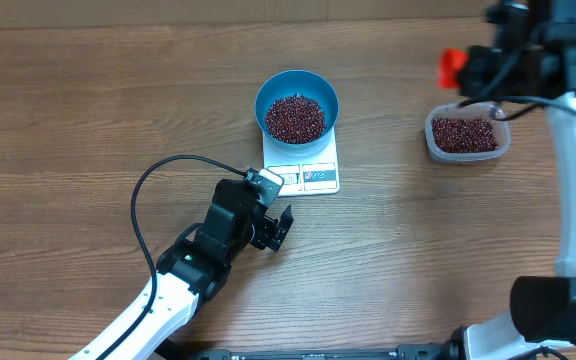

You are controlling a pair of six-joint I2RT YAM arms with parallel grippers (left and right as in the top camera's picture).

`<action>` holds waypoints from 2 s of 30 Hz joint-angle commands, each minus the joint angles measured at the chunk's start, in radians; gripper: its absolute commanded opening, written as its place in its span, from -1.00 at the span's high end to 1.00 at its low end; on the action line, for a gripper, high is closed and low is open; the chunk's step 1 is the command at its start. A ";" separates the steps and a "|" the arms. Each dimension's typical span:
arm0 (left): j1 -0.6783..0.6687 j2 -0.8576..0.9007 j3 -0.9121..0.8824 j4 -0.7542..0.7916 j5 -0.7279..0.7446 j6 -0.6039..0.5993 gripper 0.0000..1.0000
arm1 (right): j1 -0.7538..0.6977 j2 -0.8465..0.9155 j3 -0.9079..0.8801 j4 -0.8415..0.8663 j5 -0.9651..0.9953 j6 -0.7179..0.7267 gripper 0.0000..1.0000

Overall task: Scoop item into bowl and weigh 150g on scale
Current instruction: 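Move the right gripper with the empty scoop back to the bean tub, then dip the red scoop into the tub and scoop beans with the right gripper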

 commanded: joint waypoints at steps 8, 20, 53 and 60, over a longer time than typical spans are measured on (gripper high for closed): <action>-0.005 0.008 -0.005 0.003 -0.002 -0.013 -0.99 | -0.172 0.001 -0.216 0.067 -0.030 -0.089 0.92; -0.005 0.008 -0.005 0.003 -0.002 -0.013 -0.99 | -0.174 0.028 -0.451 0.283 0.095 -0.085 0.93; -0.005 0.008 -0.005 0.003 -0.002 -0.013 -0.99 | -0.176 0.223 -0.451 0.297 -0.254 -0.079 0.93; -0.005 0.008 -0.005 0.003 -0.002 -0.013 -0.99 | -0.207 0.229 -0.451 0.275 -0.311 -0.056 0.93</action>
